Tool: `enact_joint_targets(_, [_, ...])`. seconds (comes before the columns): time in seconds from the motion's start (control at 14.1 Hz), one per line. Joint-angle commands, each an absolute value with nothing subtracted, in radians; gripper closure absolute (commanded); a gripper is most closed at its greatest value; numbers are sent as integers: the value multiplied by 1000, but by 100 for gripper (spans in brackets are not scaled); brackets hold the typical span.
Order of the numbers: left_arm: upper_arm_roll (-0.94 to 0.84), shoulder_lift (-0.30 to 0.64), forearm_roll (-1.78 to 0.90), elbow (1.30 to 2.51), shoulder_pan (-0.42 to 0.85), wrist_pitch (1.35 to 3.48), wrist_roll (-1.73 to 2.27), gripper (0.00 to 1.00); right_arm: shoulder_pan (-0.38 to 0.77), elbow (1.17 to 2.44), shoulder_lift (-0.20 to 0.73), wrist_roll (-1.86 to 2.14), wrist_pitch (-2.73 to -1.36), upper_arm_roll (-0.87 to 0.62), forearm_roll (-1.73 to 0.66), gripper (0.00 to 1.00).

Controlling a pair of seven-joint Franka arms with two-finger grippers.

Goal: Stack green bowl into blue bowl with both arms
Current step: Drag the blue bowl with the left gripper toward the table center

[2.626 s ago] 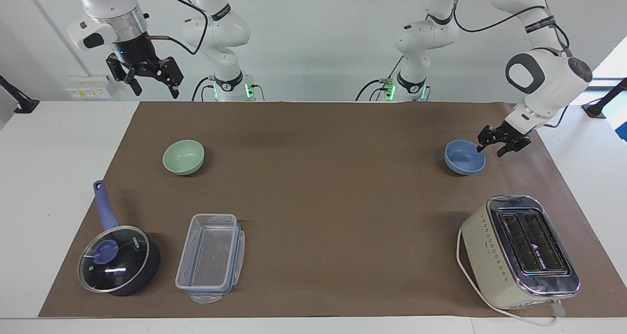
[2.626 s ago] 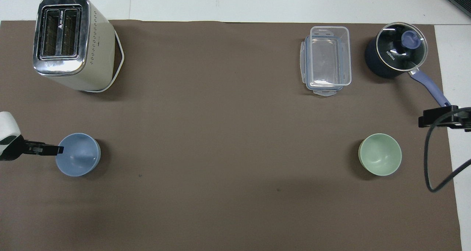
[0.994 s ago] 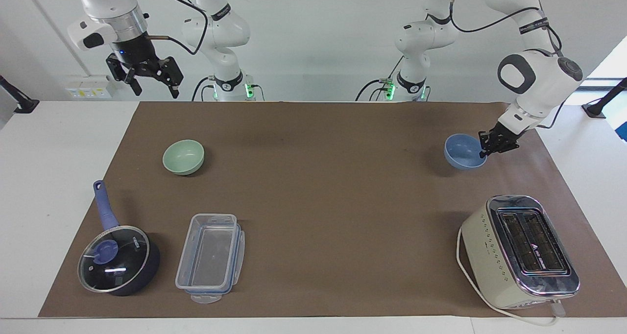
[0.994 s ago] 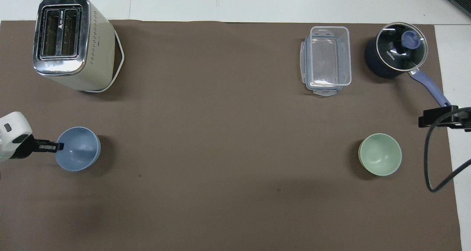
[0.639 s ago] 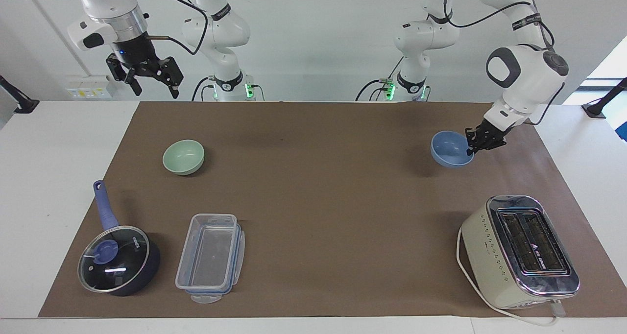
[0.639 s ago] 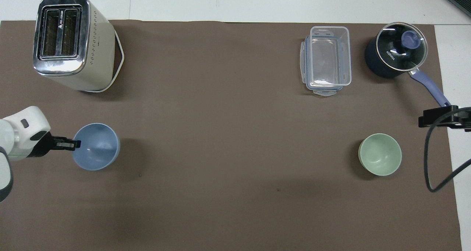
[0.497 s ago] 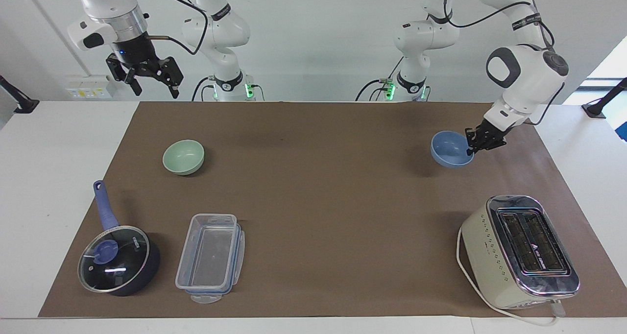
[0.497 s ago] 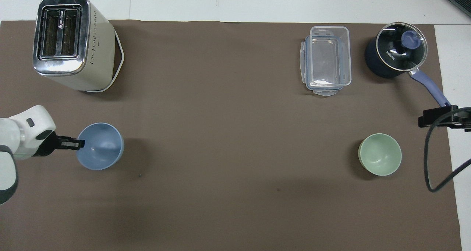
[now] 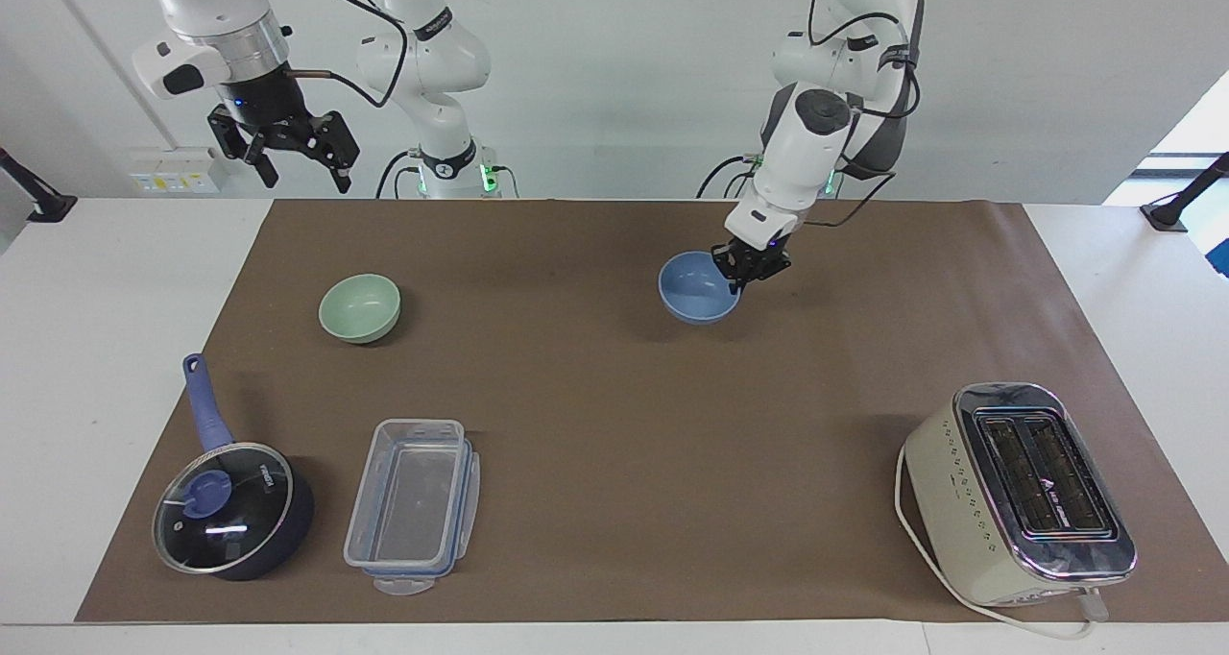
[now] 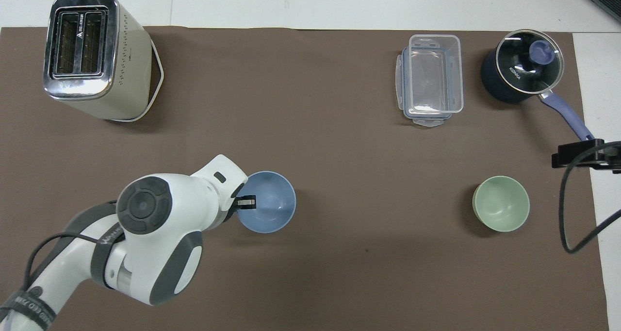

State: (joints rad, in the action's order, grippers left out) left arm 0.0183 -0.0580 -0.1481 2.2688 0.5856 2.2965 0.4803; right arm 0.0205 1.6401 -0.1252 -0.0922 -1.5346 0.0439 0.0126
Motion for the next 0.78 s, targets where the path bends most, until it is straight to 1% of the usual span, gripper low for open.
enact_joint_targets(0.0, [38,29,-111,2186,653,2327,596,100,12,1651,-133,-69,-1542,41,-5,0])
enact_joint_targets(0.14, [40,70,-88,2166,701,2358,670,100,12,1651,-133,-69,-1542,41,-5,0])
enact_joint_targets(0.28, [38,80,-74,2148,710,2379,689,100,12,1651,-133,-69,-1542,41,-5,0])
enact_joint_targets(0.43, [37,89,-72,2148,715,2396,690,100,12,1651,-133,-69,-1542,41,-5,0])
enact_joint_targets(0.57, [38,132,-72,2149,739,2427,690,100,12,1651,-133,-68,-1542,41,-5,0])
enact_joint_targets(0.71, [34,132,-72,2163,742,2436,690,100,12,1651,-133,-69,-1542,41,-5,0])
